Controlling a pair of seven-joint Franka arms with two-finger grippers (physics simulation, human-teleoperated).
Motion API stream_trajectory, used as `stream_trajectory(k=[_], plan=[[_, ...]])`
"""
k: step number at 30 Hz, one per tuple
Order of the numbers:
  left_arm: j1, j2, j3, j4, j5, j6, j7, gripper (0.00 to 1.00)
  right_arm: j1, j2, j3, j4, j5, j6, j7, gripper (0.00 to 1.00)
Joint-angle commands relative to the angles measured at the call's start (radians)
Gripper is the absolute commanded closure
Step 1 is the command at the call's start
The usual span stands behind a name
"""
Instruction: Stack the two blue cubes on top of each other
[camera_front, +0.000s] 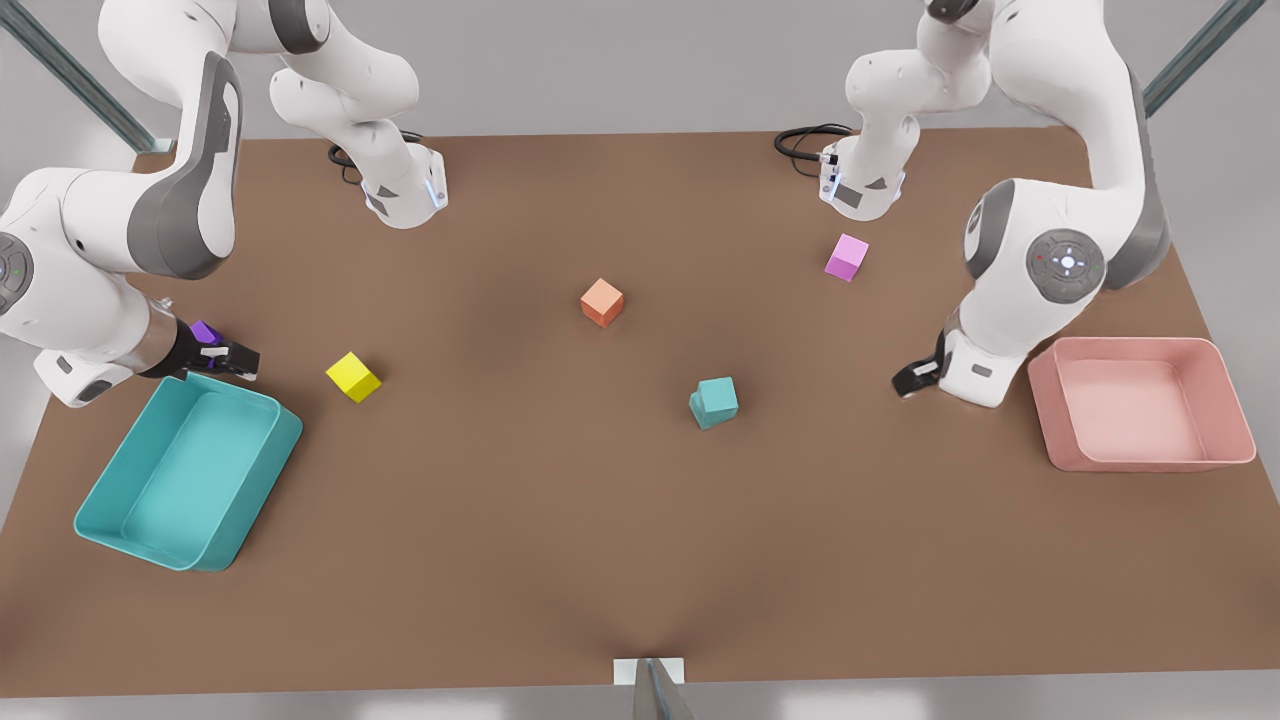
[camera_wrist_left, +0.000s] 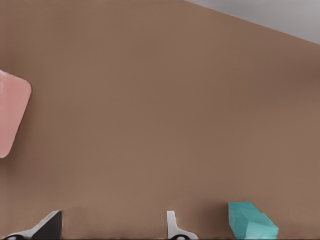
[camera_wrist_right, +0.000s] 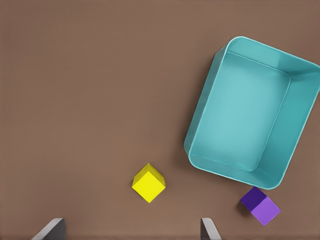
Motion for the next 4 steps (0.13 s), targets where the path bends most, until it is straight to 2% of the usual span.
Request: stream_trajectory(k=[1, 4], plan=[[-0.028, -0.029, 0.031, -0.004, 0.018, -0.225, 0.677, 0.0, 0.0, -0.001, 0.001, 0.0, 0.0, 0.0, -0.004, 0.0], [-0.028, -0.027, 0.031, -0.003, 0.015, -0.225, 0.677, 0.0, 0.0, -0.001, -0.001, 0.0, 0.0, 0.0, -0.004, 0.0]])
